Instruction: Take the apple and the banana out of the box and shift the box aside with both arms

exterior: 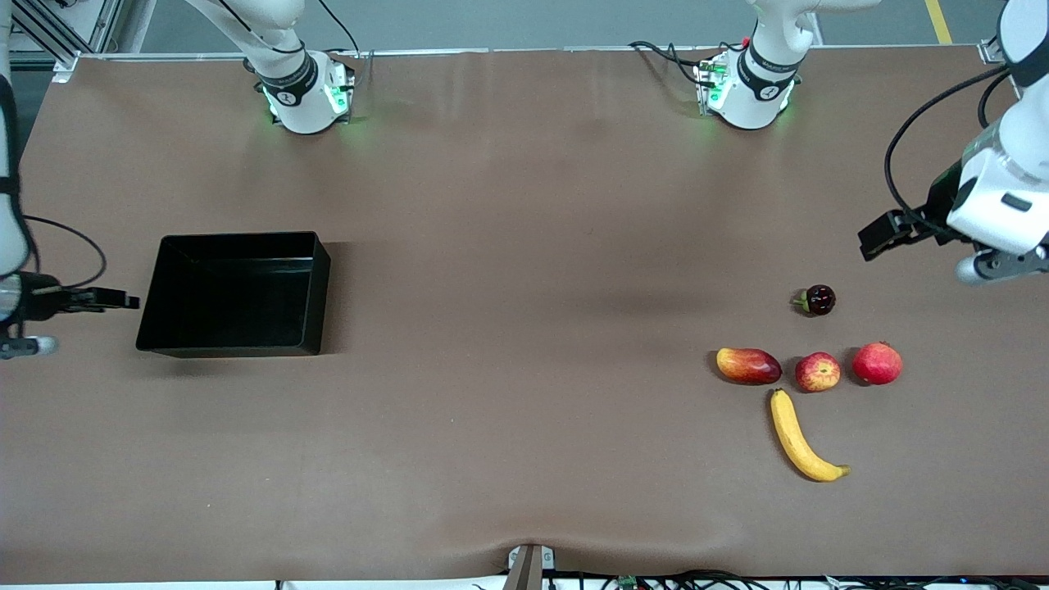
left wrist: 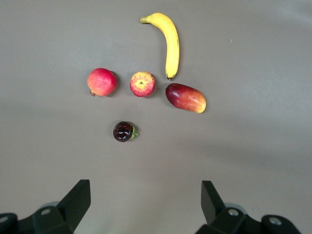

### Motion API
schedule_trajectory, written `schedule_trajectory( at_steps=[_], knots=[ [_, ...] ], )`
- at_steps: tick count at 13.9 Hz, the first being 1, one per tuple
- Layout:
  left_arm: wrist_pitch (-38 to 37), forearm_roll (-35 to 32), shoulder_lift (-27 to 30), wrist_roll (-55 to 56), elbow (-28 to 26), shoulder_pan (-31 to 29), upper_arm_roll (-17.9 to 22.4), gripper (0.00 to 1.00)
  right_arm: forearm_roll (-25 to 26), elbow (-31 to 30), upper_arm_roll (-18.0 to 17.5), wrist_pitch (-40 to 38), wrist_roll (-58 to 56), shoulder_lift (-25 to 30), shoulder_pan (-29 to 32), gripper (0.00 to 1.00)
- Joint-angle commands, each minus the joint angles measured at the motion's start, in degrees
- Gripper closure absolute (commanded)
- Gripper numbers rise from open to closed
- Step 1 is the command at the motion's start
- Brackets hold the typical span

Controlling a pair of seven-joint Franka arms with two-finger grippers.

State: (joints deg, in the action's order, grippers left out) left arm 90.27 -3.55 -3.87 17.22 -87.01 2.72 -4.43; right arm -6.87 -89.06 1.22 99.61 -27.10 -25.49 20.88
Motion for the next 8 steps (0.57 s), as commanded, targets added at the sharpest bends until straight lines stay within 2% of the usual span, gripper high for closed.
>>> schedule_trajectory(
  at_steps=[1, 4, 6, 8],
  knots=[
    [1.84, 1.36, 2.2, -1.75, -2.38, -0.96, 0.3, 0.0, -0.17, 10.36, -0.34, -5.02, -0.67, -0.35, -1.44, 0.0],
    [0.79, 1.44, 1.94, -1.66, -0.88, -1.05, 0.3, 0.0, 1.06, 19.95, 0.01, -14.16, -0.58, -0.35, -3.56, 0.0],
    [0.7, 1.53, 1.94, -1.75, -0.44, -0.97, 0.22, 0.0, 0.89, 23.91, -0.6, -16.19, -0.67, 0.61, -4.7, 0.0],
    [-0.18, 1.53, 2.02, -1.93, -0.35, -0.96, -0.05, 0.0, 1.68, 24.54, -0.95, -20.22, 0.38, 4.29, -8.46, 0.0]
  ],
)
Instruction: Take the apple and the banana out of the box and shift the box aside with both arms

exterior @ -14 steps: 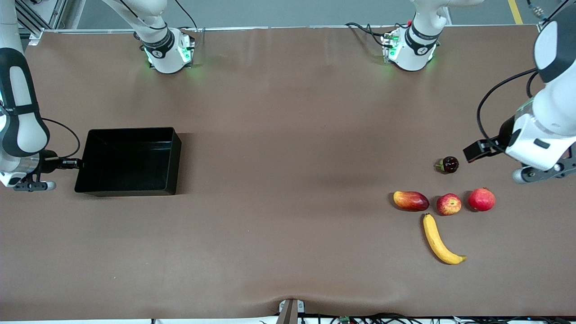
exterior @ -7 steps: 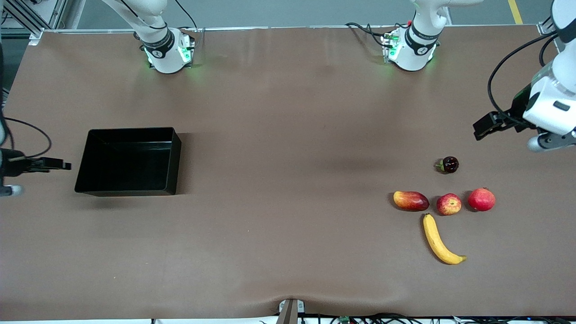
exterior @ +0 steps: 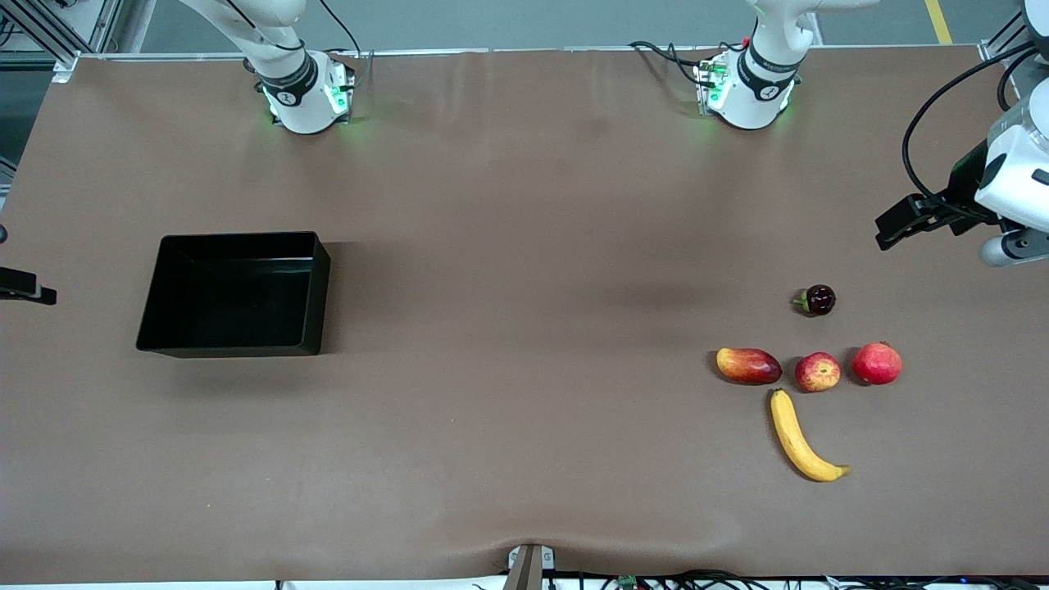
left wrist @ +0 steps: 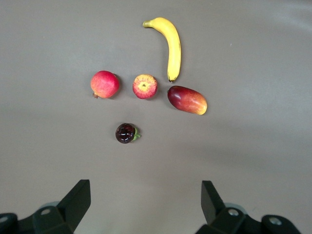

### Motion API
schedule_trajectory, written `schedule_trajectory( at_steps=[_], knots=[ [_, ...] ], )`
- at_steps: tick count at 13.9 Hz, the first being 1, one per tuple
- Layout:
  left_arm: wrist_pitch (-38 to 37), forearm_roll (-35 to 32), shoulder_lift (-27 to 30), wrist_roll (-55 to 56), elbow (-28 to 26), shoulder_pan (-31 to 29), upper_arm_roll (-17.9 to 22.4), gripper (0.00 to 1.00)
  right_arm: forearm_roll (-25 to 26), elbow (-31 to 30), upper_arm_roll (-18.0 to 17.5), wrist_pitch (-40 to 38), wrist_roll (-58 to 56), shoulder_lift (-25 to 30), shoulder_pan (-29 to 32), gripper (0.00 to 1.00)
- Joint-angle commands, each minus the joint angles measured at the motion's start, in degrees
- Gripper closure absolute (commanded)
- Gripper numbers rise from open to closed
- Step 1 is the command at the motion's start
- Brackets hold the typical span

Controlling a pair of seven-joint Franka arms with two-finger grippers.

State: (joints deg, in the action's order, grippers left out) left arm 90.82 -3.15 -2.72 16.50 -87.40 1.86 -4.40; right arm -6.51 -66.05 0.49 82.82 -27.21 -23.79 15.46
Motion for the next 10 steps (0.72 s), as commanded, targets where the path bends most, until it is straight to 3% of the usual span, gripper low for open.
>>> schedule_trajectory(
  at_steps=[1, 3, 10],
  knots=[
    [-1.43, 1.13, 0.87, -1.82, 0.03, -0.02, -0.08, 0.0, 1.41, 0.85, -0.14, -3.8, 4.14, 5.48, -4.81, 0.0],
    [-1.96, 1.13, 0.87, -2.0, 0.03, 0.25, -0.25, 0.0, 1.32, -3.0, -0.4, -4.16, 12.59, 10.14, -6.49, 0.0],
    [-2.84, 1.13, 1.49, -2.17, 0.12, -0.1, -0.43, 0.0, 4.66, -22.08, -0.49, -1.97, 15.34, 27.81, -9.31, 0.0]
  ],
)
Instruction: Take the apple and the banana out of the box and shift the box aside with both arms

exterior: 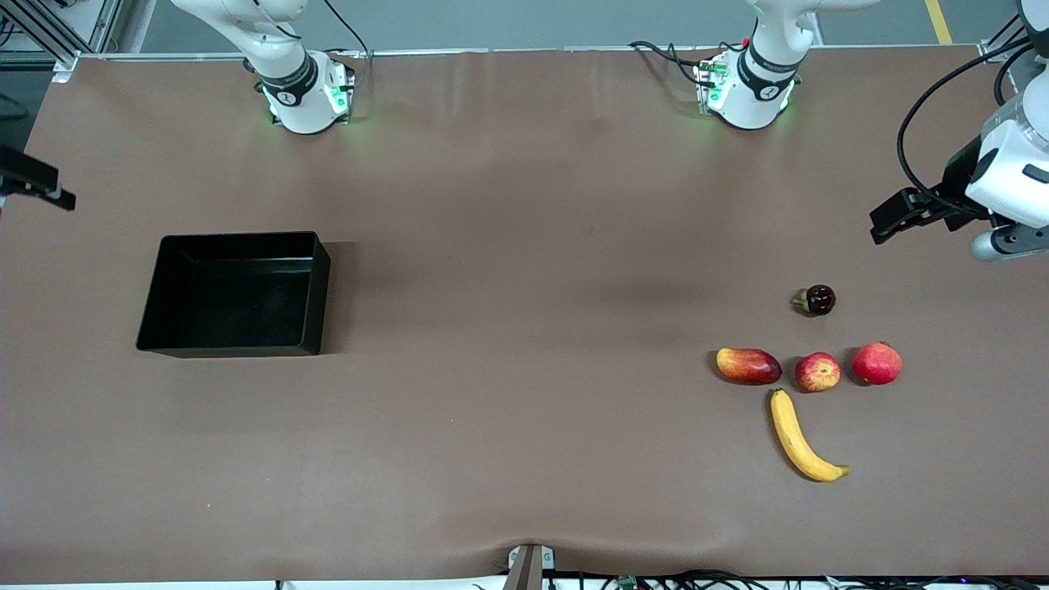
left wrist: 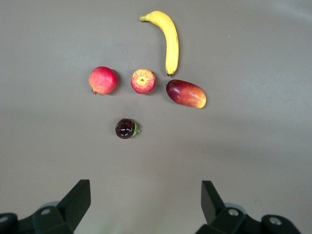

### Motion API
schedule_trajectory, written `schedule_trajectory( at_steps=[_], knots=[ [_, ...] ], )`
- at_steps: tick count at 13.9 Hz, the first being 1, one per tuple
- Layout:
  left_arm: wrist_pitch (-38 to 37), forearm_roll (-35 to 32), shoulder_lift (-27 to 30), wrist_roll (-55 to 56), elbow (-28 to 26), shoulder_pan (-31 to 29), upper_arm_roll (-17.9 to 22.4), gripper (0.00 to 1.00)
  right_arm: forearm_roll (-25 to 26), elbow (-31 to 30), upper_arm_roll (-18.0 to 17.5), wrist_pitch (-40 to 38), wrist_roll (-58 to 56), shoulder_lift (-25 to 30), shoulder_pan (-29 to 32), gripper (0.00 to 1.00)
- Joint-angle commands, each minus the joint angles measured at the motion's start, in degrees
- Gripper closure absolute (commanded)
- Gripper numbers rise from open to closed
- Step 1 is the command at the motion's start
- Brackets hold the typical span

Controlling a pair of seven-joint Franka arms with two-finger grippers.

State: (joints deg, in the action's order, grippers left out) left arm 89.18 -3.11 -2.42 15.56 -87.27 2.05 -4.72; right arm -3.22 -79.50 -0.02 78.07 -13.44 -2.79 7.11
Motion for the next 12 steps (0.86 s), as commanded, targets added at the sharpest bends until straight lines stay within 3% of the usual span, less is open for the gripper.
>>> schedule_trajectory(
  at_steps=[1, 5, 12],
  knots=[
    [-1.29, 1.09, 1.19, -1.23, 0.0, -0.29, -0.11, 0.0, 1.38, -9.61, 0.02, 2.87, 1.58, 7.96, -0.95, 0.0],
    [-2.16, 1.18, 1.28, -1.23, 0.78, -0.2, -0.2, 0.0, 1.11, -8.83, -1.12, 2.43, 12.1, 7.63, -3.23, 0.0],
    [-4.98, 2.59, 2.16, -2.73, 1.49, -0.29, 0.07, 0.0, 1.29, -7.07, -0.94, 2.35, 11.51, 7.01, -5.09, 0.0]
  ],
)
